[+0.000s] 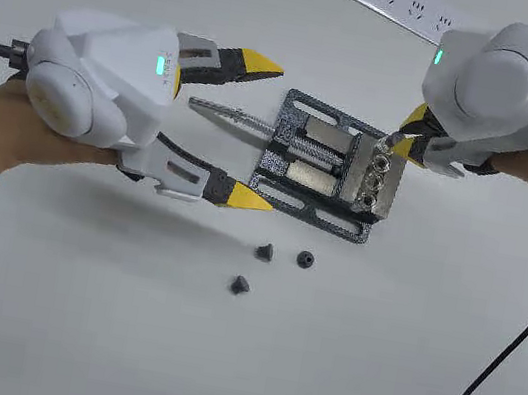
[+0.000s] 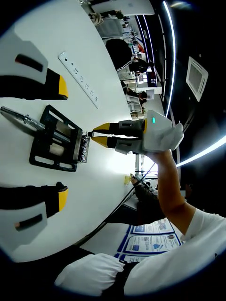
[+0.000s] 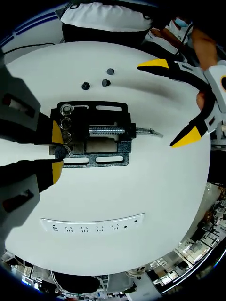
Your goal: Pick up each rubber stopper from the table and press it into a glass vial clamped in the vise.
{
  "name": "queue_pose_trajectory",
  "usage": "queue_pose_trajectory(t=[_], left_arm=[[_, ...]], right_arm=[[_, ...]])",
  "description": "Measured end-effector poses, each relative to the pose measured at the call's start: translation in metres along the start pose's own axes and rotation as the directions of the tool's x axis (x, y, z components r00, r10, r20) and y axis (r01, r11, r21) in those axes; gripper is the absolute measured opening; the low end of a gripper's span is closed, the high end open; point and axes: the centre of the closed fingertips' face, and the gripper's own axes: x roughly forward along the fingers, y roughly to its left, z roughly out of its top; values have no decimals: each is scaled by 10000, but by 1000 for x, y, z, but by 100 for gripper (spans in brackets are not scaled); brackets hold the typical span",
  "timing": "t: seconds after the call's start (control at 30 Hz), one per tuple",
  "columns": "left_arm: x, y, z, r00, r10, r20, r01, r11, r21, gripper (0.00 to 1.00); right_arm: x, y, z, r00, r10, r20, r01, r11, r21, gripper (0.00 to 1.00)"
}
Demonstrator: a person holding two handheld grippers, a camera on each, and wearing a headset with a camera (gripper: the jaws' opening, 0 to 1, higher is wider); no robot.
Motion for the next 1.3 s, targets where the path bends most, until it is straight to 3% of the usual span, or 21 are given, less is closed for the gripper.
queue_pose_trajectory(t=[1.3], left_arm=[[3,0,-3,10000,-66,-66,66,10000,-2,72]], right_arm=[[6,-3,0,9997,210,-119,-211,9997,-116,11]])
